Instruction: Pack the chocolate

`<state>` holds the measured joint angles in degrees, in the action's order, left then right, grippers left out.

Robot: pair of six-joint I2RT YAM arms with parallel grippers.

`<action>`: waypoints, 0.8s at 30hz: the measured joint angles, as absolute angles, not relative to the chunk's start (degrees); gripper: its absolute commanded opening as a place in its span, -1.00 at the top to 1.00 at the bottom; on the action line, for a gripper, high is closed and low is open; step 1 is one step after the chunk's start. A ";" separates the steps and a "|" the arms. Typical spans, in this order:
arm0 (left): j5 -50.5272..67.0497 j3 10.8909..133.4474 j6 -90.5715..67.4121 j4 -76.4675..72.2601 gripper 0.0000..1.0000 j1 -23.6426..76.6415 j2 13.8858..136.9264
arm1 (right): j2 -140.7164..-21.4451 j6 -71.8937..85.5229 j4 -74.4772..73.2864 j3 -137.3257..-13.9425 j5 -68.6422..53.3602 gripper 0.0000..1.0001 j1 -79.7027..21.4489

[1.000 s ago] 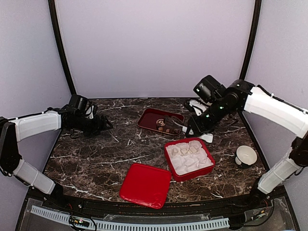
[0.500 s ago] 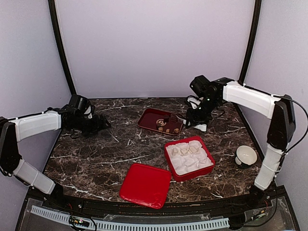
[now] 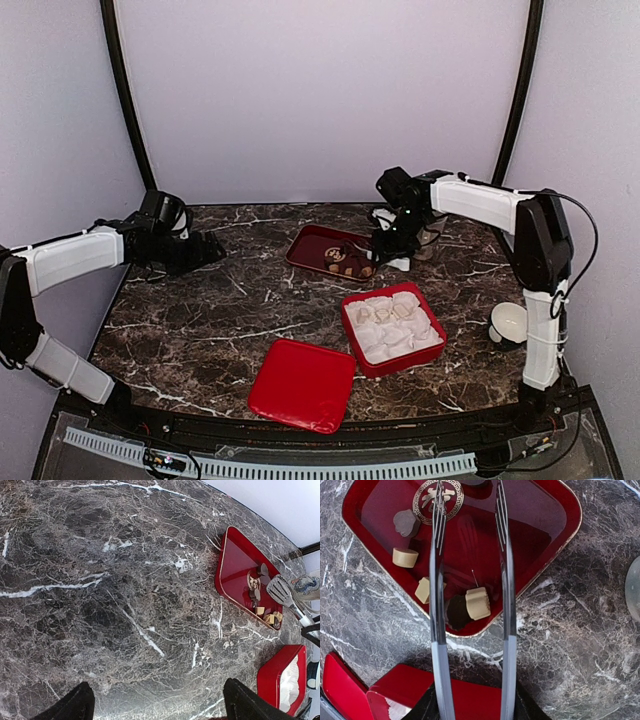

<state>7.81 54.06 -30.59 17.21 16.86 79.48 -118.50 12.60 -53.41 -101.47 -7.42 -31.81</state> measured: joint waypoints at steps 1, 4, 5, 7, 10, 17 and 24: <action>7.81 54.24 -30.41 17.21 -0.84 16.86 79.48 | -119.33 12.49 -53.25 -102.21 -7.25 0.17 -31.77; 7.79 54.50 -30.09 17.21 -0.83 16.86 79.50 | -121.49 12.38 -53.23 -104.47 -6.74 0.15 -31.70; 7.81 54.54 -29.98 17.21 -0.83 16.86 79.57 | -122.48 12.27 -53.15 -105.54 -6.57 0.15 -31.64; 7.81 54.72 -29.76 17.21 -0.83 16.86 79.75 | -123.61 12.23 -52.84 -106.52 -6.44 0.15 -31.59; 7.84 54.92 -29.36 17.23 -0.83 16.86 80.07 | -124.92 12.25 -52.82 -107.87 -6.39 0.15 -31.55; 7.81 55.09 -28.80 17.23 -0.82 16.86 80.27 | -128.01 12.16 -53.10 -112.05 -6.22 0.15 -31.55; 7.60 55.09 -28.69 17.23 -0.82 16.86 80.25 | -131.76 11.09 -54.52 -117.10 -4.64 0.17 -32.05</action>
